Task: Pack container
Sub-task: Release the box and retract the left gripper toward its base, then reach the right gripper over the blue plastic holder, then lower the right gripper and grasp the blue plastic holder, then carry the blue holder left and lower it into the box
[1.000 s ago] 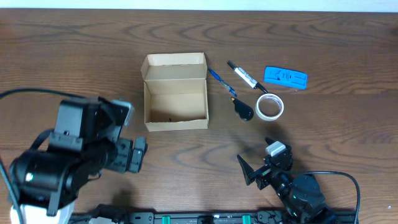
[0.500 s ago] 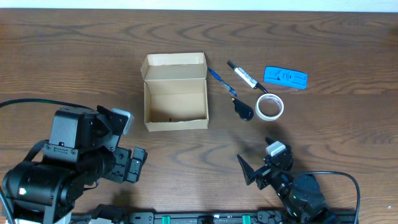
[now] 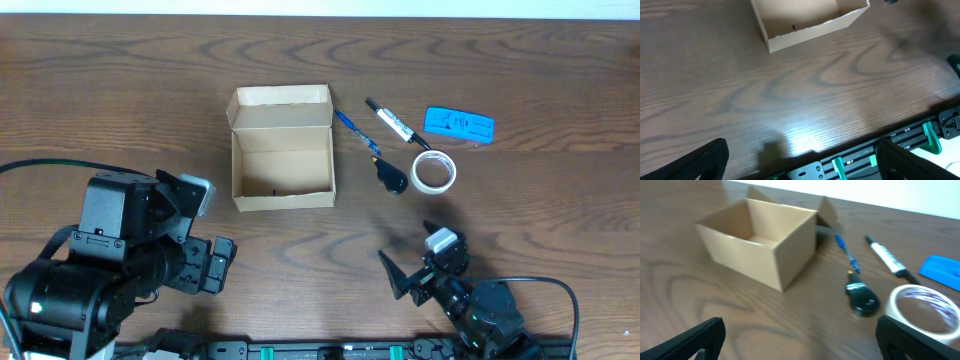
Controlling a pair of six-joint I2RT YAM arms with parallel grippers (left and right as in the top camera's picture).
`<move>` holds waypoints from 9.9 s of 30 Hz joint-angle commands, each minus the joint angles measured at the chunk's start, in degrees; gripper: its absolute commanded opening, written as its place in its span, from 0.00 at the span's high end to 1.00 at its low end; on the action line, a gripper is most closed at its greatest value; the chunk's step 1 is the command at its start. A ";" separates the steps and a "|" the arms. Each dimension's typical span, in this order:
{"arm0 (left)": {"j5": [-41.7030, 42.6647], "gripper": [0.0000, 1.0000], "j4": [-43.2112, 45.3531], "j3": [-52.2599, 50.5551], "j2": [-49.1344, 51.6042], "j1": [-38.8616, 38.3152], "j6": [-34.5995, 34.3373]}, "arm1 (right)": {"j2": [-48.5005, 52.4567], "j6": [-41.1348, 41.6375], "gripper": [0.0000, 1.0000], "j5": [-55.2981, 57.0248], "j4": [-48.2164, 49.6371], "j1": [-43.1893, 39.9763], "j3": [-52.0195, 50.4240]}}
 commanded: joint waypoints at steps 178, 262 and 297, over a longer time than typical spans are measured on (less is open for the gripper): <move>0.57 0.05 -0.24 0.98 -0.02 0.09 1.01 | 135.03 -68.02 0.01 -7.23 -42.14 -40.00 107.10; 0.57 0.05 -0.24 0.98 -0.02 0.09 1.01 | 139.10 -45.33 0.60 -8.50 -61.09 -13.68 148.74; 0.57 0.05 -0.24 0.98 -0.02 0.09 1.01 | 139.14 -46.97 0.59 -13.29 -63.06 9.16 133.02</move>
